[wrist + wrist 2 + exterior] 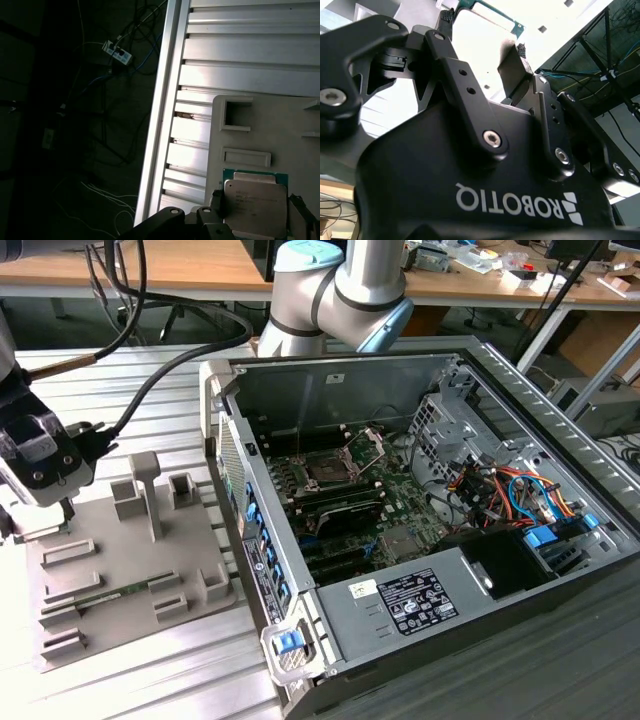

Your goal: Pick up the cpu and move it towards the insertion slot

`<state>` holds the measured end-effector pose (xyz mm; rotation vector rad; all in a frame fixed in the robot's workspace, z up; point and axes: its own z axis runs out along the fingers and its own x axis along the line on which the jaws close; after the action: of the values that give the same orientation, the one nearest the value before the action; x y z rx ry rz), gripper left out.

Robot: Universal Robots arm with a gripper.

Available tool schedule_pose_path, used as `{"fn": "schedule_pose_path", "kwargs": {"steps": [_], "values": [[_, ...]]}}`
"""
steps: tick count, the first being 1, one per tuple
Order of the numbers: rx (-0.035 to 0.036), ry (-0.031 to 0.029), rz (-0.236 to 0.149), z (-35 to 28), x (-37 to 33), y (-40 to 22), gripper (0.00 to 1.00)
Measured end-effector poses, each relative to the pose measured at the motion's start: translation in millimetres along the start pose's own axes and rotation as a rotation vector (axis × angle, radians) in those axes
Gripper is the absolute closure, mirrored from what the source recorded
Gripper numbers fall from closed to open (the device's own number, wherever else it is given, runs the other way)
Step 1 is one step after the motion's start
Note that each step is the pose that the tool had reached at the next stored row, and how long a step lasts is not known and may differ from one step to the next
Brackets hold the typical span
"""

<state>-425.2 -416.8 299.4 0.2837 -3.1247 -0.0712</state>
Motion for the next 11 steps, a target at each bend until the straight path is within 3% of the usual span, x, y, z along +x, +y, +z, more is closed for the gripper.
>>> {"fn": "schedule_pose_path", "kwargs": {"steps": [11], "values": [[0.0000,0.0000,0.000,-3.8,0.0,0.2,0.45]]}}
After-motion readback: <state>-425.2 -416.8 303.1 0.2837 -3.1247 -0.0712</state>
